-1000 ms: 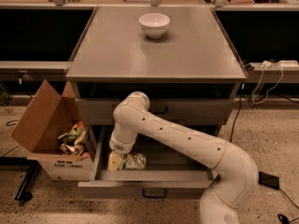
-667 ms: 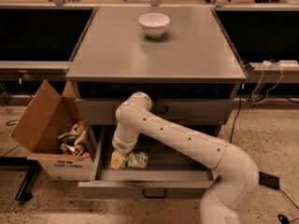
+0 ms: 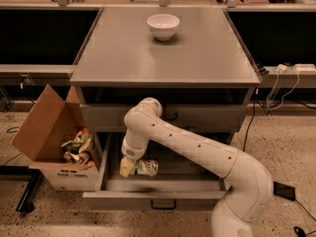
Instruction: Place 7up can into middle drawer
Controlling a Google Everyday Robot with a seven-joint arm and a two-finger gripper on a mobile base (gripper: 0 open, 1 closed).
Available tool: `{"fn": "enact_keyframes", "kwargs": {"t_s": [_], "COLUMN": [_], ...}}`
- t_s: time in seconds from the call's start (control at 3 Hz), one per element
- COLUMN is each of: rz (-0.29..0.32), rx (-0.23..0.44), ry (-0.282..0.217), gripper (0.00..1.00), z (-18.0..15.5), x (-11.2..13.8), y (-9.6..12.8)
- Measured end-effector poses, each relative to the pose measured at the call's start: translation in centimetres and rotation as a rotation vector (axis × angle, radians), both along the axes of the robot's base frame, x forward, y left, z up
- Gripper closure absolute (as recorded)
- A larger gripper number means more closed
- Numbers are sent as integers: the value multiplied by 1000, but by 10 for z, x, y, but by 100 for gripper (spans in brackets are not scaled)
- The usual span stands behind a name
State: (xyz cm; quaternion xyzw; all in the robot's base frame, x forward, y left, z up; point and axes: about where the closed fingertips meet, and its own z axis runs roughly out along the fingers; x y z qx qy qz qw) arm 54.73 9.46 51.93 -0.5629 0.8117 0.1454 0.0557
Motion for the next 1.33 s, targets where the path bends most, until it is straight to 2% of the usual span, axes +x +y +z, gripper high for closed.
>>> {"fn": "enact_keyframes", "kwargs": {"t_s": [1.0,1.33], "rz": [-9,-9], "rx": [23,33], "ry": [22,31], "gripper": [13,0], "z": [-10,-10], "x": [-4,-6], "y": [-4,-7]}}
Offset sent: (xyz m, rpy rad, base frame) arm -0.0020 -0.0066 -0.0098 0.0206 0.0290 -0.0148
